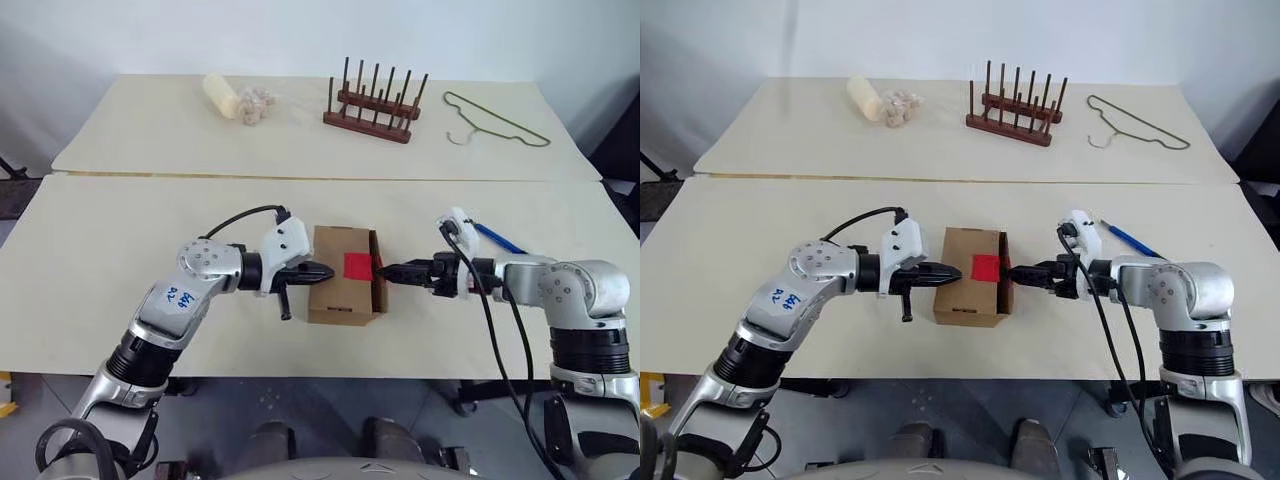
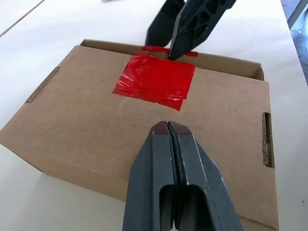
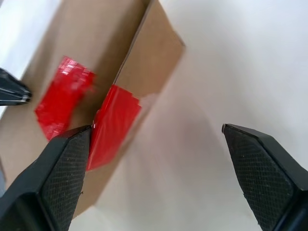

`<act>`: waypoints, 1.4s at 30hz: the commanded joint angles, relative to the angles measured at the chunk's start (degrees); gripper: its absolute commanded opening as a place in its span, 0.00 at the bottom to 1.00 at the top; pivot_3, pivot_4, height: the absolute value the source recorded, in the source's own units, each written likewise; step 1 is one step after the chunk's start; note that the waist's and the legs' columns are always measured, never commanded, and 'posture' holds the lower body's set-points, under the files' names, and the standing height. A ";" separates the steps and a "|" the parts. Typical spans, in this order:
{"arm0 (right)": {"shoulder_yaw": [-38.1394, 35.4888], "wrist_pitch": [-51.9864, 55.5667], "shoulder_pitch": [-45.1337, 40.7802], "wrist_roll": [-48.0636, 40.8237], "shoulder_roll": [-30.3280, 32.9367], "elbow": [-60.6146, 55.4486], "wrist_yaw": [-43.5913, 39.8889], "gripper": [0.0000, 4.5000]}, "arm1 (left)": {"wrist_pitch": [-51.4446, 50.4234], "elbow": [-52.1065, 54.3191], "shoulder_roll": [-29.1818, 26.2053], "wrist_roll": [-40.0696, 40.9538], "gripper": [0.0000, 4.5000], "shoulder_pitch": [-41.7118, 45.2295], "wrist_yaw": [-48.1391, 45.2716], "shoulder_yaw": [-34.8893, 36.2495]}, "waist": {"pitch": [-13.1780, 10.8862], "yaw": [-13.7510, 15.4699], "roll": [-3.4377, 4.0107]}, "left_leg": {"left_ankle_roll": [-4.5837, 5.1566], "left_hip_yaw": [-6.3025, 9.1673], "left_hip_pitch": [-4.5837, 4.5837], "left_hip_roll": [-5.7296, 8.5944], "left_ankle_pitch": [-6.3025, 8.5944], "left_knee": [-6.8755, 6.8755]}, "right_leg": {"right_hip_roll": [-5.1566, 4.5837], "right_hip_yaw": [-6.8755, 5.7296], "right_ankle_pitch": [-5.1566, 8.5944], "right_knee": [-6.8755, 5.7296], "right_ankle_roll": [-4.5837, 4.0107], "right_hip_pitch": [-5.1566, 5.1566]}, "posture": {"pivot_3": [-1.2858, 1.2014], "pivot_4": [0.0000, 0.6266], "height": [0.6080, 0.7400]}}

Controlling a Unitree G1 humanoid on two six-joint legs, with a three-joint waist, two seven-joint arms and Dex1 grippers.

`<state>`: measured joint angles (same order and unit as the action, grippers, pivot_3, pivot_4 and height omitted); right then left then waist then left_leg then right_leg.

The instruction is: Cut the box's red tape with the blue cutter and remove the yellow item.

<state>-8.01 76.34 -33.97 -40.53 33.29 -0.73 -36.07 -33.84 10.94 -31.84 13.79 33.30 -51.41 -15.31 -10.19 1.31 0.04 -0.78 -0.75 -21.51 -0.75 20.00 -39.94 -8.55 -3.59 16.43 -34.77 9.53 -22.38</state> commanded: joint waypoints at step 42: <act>8.54 -1.20 -7.72 2.83 9.70 18.68 -23.47 0.99 | -3.83 1.66 -0.35 -1.04 0.00 -2.53 0.70 -1.70 | 0.02 -0.01 -0.05 | 0.02 -0.07 -0.01 -0.01 0.01 0.19 | 0.00 0.02 0.01 0.22 -0.02 -0.03 | 0.52 0.24 1.00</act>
<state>-0.44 74.99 -41.55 -36.91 42.58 17.49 -56.98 -36.30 13.37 -31.89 13.84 32.58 -50.85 -14.89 -10.17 1.30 -0.01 -0.77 -0.83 -21.52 -0.76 20.01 -39.74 -8.54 -3.56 16.44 -34.54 9.51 -22.41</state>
